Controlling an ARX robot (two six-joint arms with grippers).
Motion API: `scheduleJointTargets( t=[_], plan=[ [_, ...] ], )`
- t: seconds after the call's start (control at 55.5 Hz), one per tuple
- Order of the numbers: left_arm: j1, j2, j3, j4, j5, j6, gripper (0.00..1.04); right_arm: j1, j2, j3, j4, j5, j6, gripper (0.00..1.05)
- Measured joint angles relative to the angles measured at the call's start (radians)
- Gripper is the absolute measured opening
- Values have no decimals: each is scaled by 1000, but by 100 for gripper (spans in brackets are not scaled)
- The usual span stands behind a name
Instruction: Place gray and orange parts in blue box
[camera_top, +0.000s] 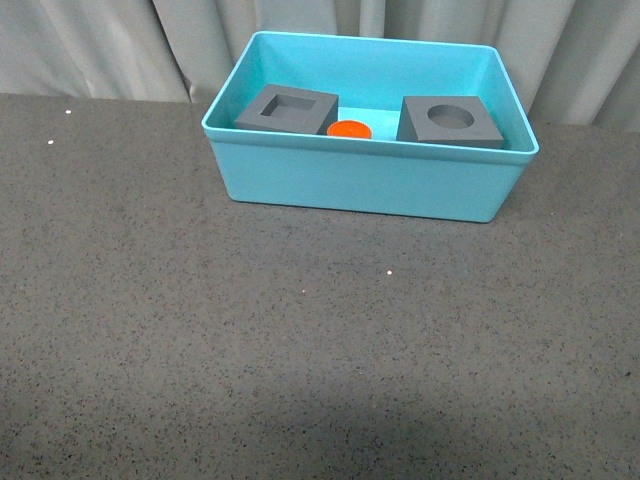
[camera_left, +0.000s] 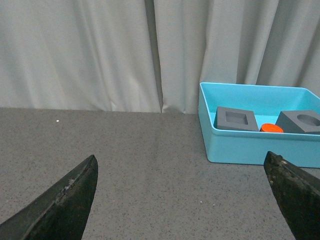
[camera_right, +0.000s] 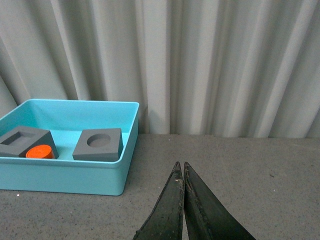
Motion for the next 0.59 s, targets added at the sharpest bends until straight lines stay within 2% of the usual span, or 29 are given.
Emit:
scheduleJointTargets(
  t=[0.595],
  plan=[
    [0,0,0,0,0,0,98,0,-259,0,-247,0,0,0]
  ],
)
